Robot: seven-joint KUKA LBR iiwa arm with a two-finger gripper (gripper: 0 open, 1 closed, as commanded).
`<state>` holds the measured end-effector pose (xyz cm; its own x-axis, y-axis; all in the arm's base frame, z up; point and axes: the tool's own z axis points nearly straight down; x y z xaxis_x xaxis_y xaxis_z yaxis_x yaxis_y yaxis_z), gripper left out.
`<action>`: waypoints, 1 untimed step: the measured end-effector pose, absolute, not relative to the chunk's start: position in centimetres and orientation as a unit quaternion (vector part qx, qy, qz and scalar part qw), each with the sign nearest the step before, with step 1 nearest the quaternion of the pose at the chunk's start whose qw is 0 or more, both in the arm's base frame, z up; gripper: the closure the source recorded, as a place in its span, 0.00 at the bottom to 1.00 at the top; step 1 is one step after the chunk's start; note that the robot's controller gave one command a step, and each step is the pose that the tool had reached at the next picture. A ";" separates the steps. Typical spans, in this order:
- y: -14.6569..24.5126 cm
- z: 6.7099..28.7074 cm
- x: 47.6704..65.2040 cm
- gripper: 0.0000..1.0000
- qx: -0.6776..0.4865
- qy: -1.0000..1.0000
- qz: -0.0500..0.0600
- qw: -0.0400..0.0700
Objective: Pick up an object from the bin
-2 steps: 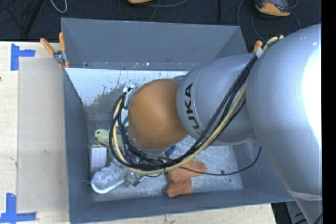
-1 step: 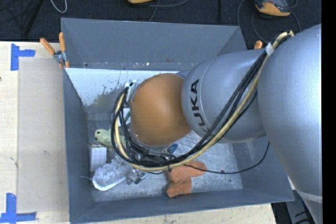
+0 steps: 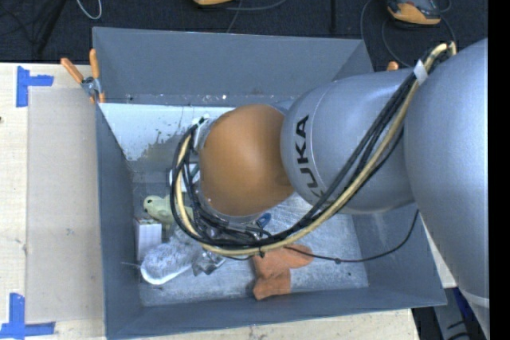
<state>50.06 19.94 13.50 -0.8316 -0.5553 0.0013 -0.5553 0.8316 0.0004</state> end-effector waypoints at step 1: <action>20.0 14.5 50.1 1.00 0.290 -0.957 0.000 0.000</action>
Offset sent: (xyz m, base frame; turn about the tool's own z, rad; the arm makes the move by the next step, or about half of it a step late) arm 0.0001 -0.0001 0.0052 0.0000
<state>50.09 19.95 14.49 -0.8317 -0.5552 0.0002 -0.5552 0.8317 0.0001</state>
